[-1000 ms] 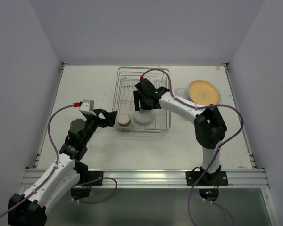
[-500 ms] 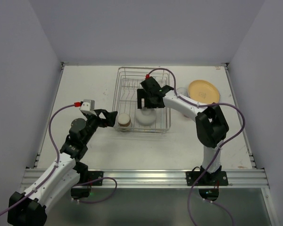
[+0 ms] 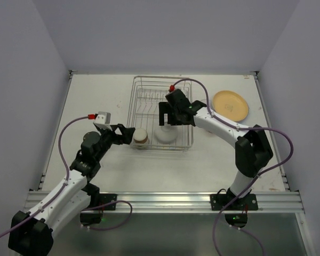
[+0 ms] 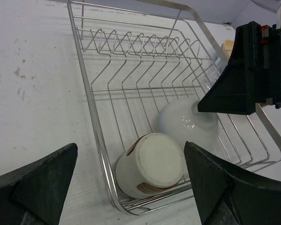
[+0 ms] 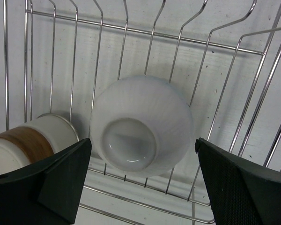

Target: Unload the mixed dishes from the dish rack

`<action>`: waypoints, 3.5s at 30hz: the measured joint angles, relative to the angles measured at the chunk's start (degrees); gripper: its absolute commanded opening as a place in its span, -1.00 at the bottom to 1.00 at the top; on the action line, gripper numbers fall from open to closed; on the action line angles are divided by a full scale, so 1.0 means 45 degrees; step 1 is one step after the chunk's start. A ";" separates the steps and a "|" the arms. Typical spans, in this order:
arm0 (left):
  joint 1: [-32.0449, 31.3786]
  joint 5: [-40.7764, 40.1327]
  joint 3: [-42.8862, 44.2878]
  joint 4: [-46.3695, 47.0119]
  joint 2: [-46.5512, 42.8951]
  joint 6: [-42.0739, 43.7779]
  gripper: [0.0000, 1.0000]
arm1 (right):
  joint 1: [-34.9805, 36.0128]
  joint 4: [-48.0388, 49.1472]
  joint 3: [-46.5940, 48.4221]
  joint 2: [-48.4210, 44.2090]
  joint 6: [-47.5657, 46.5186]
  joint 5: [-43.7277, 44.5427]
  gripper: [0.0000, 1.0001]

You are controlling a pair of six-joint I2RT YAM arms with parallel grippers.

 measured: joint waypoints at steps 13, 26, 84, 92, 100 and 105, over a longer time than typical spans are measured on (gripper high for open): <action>0.0000 0.0636 0.2890 -0.0350 0.2254 -0.0019 1.00 | 0.0049 0.0000 -0.0597 -0.0355 0.0107 -0.0107 0.48; 0.0476 0.3167 0.5299 0.0024 0.6499 -0.0797 1.00 | 0.0000 0.0486 -0.0481 0.0398 0.0544 -0.0607 0.33; -0.1375 0.0529 0.6936 -0.7329 0.5945 0.1049 1.00 | -0.0947 0.1287 -0.3381 -0.4983 -0.0107 -0.0777 0.98; -0.2006 0.0389 0.6936 -0.7582 0.6227 0.1059 1.00 | -0.0947 0.1365 -0.3813 -0.5231 -0.0112 -0.0704 0.98; -0.2220 0.0049 0.7135 -0.7771 0.6586 0.1064 1.00 | -0.0947 0.1545 -0.4308 -0.5702 -0.0112 -0.0947 0.98; -0.2409 -0.0301 0.7378 -0.7854 0.7159 0.1127 1.00 | -0.0947 0.1651 -0.4357 -0.5790 -0.0117 -0.0996 0.98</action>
